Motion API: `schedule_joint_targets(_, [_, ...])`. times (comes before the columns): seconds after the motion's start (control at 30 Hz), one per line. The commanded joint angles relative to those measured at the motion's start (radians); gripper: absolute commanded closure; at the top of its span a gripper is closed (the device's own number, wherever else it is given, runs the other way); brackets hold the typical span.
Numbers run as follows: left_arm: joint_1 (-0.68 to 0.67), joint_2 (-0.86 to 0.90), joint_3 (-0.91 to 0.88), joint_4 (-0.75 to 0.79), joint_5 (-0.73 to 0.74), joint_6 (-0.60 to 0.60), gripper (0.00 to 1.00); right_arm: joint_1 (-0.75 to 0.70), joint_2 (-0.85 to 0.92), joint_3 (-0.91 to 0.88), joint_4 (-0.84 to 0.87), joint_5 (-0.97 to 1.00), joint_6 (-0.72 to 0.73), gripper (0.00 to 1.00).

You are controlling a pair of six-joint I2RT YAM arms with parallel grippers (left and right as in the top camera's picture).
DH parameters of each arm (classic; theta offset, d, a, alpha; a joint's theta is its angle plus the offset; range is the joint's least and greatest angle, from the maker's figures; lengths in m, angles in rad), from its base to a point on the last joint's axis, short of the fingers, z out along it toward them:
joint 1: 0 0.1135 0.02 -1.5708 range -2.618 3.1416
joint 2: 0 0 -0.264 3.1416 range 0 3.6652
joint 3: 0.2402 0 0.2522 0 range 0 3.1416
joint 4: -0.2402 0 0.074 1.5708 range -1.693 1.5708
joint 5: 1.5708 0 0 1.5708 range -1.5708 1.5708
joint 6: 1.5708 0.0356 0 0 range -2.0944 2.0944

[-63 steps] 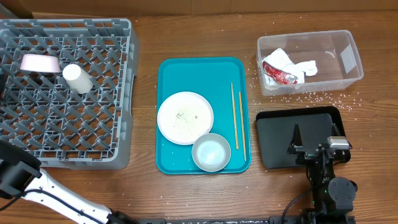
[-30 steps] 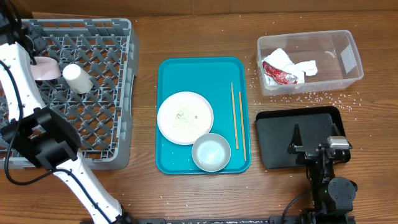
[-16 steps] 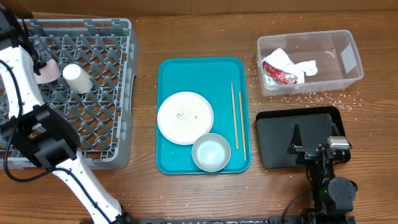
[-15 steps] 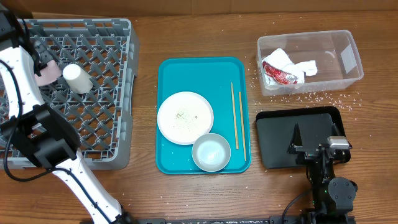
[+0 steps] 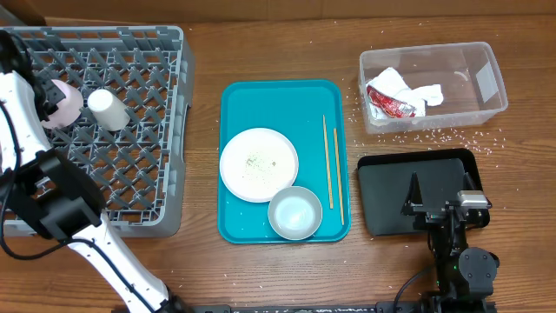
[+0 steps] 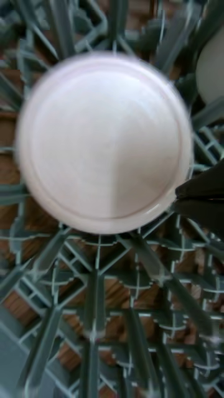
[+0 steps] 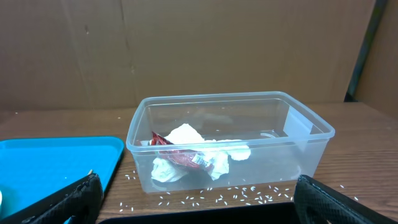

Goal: Sort waste into correct bins and load items into the dishwasher
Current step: 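Lower the pink bowl into the rack and open the left gripper, then reach the left gripper to the small white bowl and grasp its rim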

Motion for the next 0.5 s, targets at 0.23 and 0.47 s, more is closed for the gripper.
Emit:
schedule_joint_targets(0.23, [-0.066,-0.409,0.104,-0.144,0.701,-0.01,0.89,-0.003,-0.009,-0.01,0.005,0.005,-0.001,0.0])
schedule_joint_targets(0.47, [-0.213,-0.471,0.104,-0.417,0.727,0.179,0.21,-0.003,-0.009,-0.01,0.005,0.006,-0.001,0.0])
